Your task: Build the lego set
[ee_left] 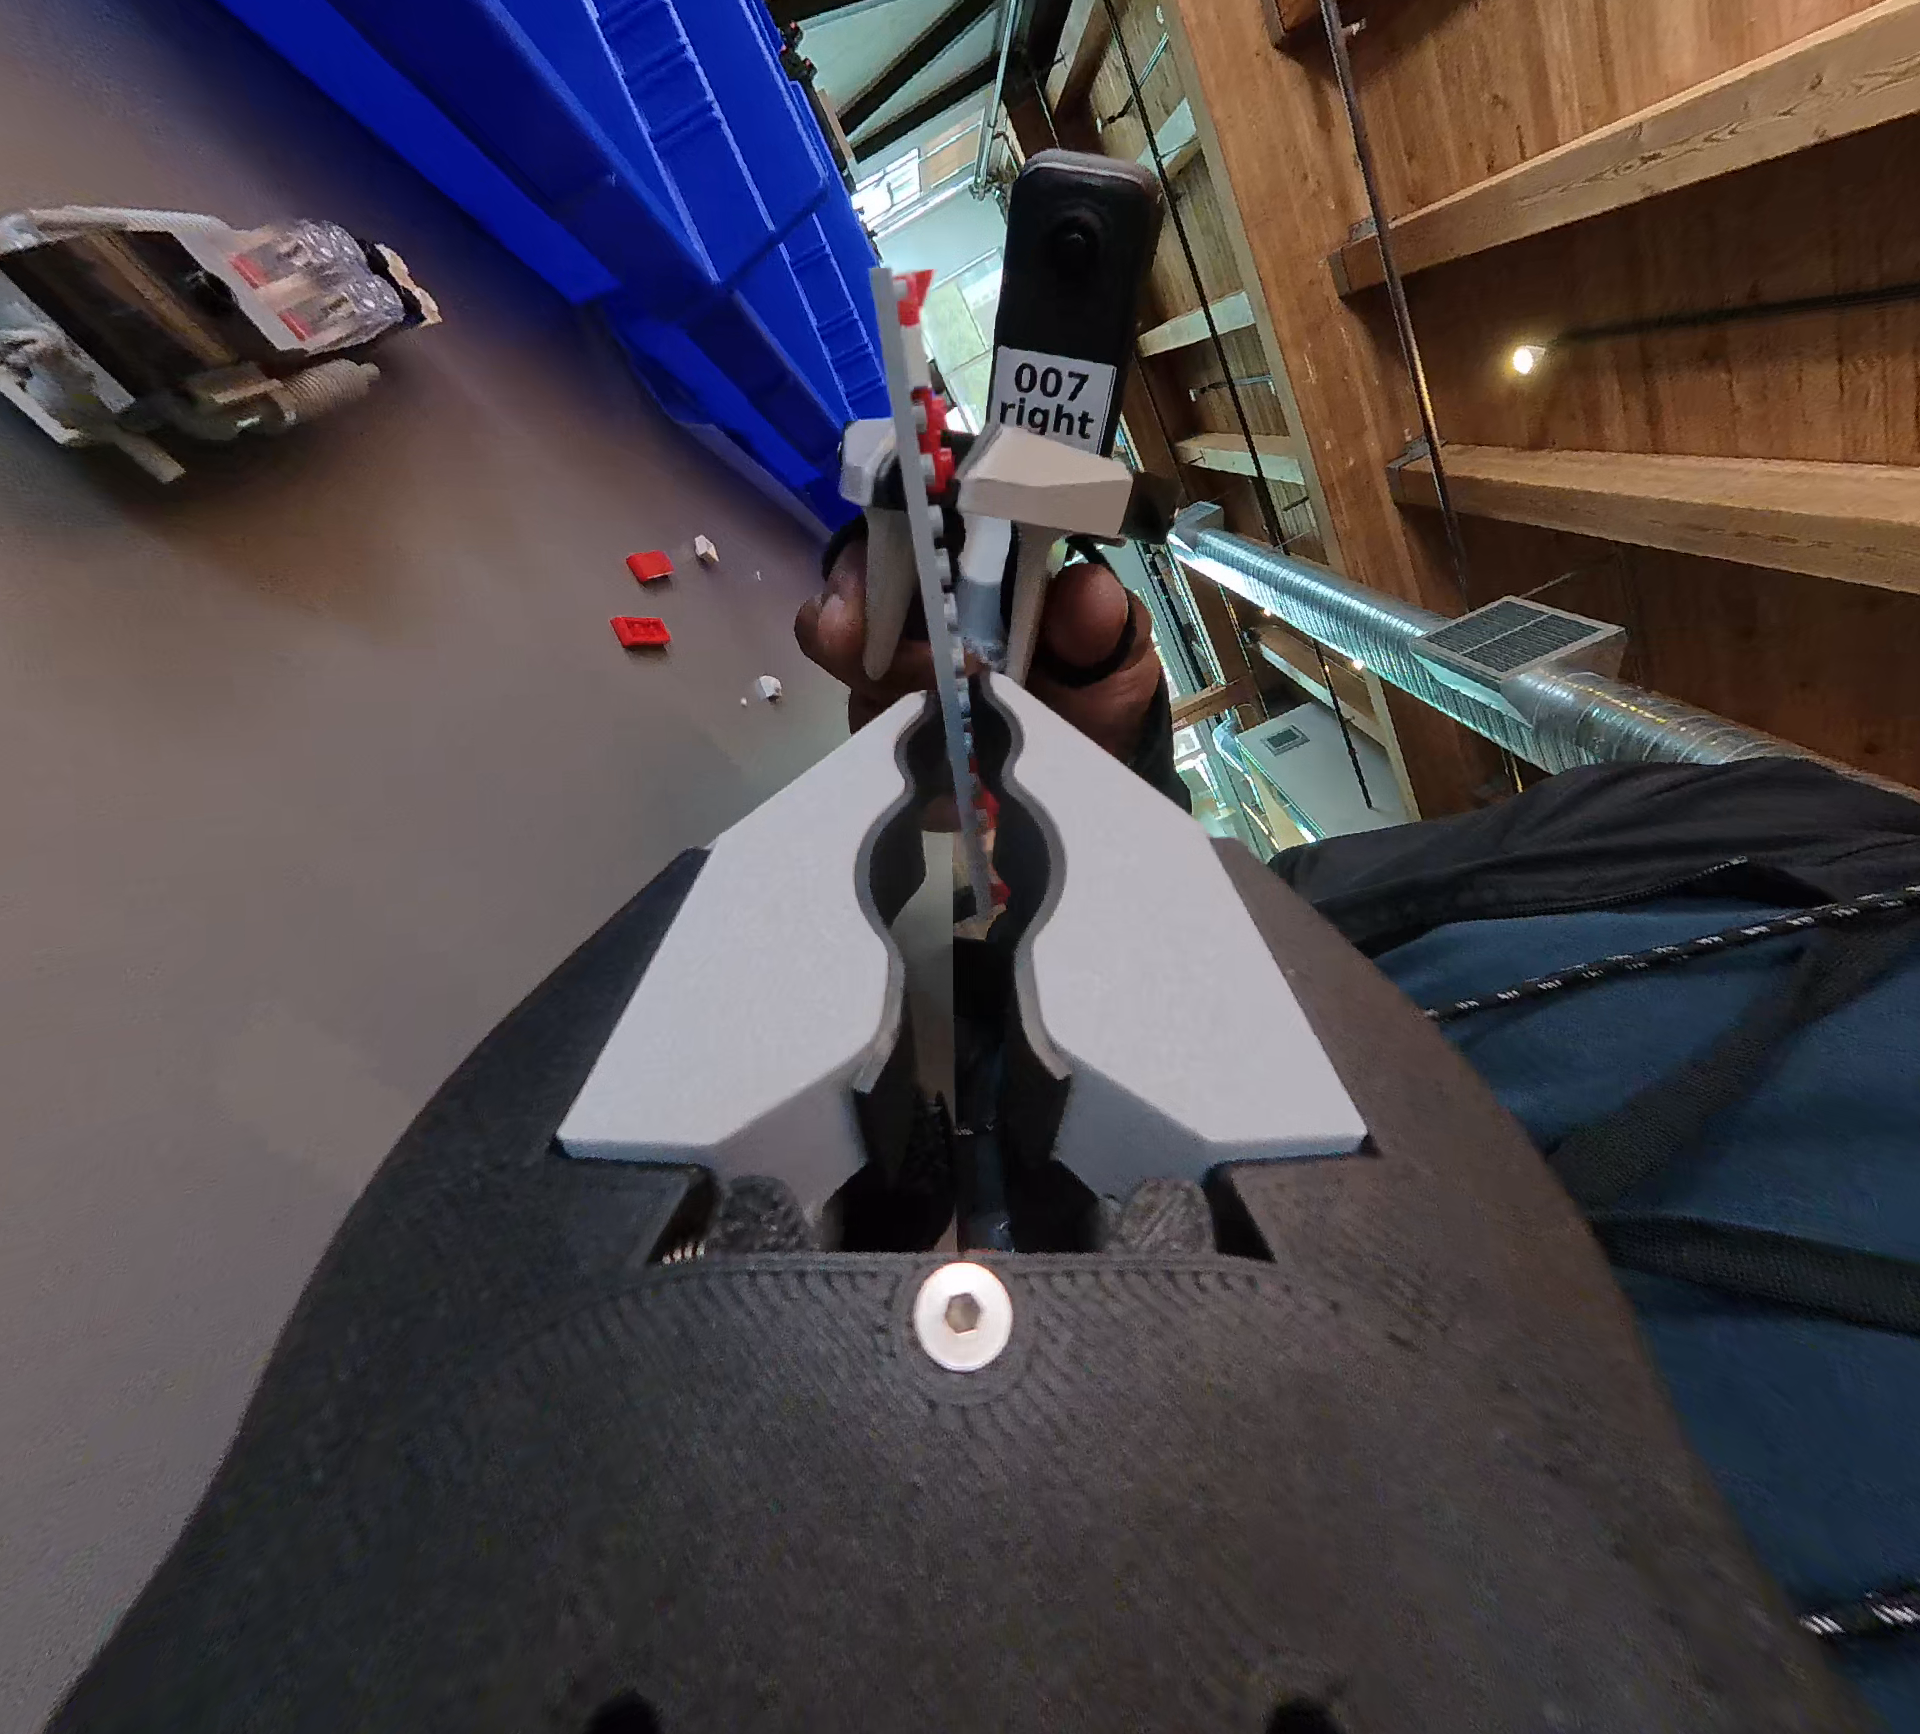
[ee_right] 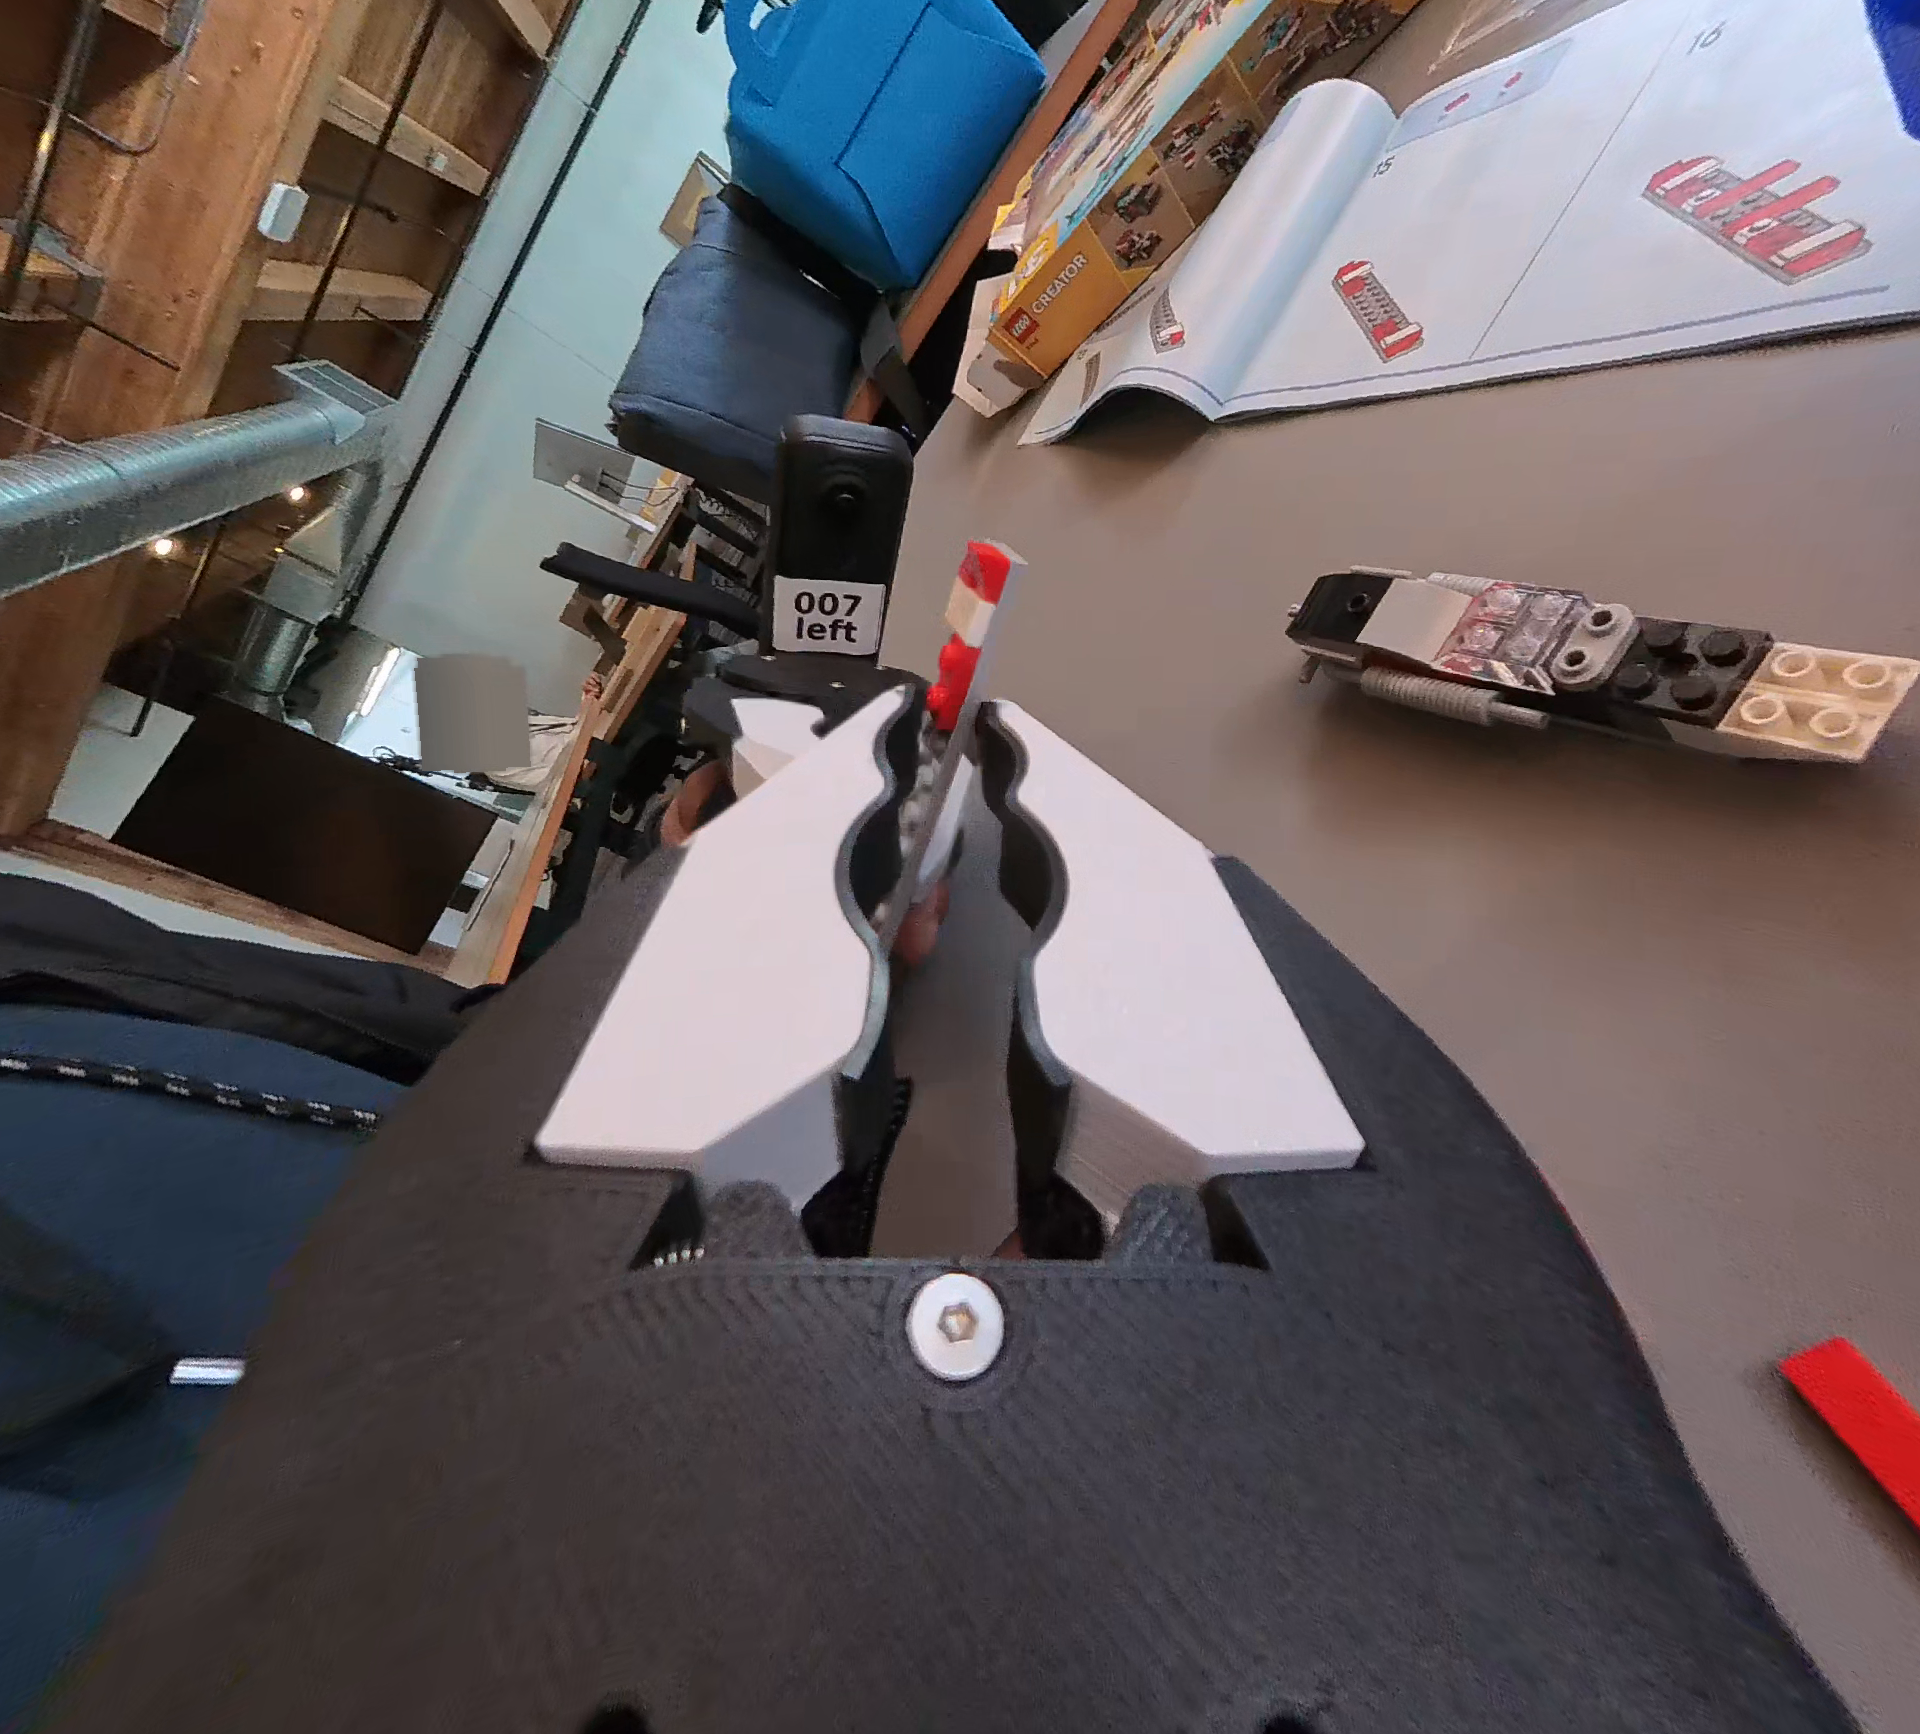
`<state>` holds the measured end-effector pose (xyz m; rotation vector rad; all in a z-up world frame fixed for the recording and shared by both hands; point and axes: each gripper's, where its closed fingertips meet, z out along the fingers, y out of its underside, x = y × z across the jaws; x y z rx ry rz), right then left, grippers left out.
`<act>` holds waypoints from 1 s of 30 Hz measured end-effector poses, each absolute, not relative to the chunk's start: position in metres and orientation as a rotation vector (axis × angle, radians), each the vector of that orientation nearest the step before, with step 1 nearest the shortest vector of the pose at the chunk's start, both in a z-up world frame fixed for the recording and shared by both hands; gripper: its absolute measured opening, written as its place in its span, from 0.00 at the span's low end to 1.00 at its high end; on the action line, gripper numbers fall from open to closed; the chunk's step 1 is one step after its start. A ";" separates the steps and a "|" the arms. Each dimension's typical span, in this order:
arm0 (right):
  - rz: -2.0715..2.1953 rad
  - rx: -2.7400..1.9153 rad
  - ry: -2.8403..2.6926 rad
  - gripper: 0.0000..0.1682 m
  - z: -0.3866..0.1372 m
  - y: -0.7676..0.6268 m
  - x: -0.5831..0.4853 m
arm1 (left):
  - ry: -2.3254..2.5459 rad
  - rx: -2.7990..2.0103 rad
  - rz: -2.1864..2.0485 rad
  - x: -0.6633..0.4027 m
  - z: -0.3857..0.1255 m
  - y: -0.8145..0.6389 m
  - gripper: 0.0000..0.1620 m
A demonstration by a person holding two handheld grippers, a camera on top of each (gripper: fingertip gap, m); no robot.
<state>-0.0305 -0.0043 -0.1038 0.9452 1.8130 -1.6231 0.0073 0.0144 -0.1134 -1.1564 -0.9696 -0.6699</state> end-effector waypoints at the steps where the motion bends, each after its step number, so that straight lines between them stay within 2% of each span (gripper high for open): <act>1: -1.616 0.946 1.818 0.11 -0.105 -0.004 -0.030 | -0.974 -1.145 -0.668 0.006 -0.113 0.013 0.03; 3: -1.604 0.966 1.835 0.20 -0.107 -0.002 -0.032 | -0.989 -1.113 -0.666 0.002 -0.112 0.009 0.03; 6: -1.607 0.986 1.908 0.23 -0.112 0.010 -0.034 | -1.025 -1.064 -0.658 -0.004 -0.113 0.001 0.03; 17: -1.563 1.126 2.433 0.18 -0.154 0.122 -0.039 | -1.128 -0.972 -0.655 -0.020 -0.121 -0.011 0.03; 30: -1.393 0.980 2.697 0.12 -0.178 0.126 -0.029 | -1.154 -0.976 -0.640 -0.021 -0.124 -0.012 0.03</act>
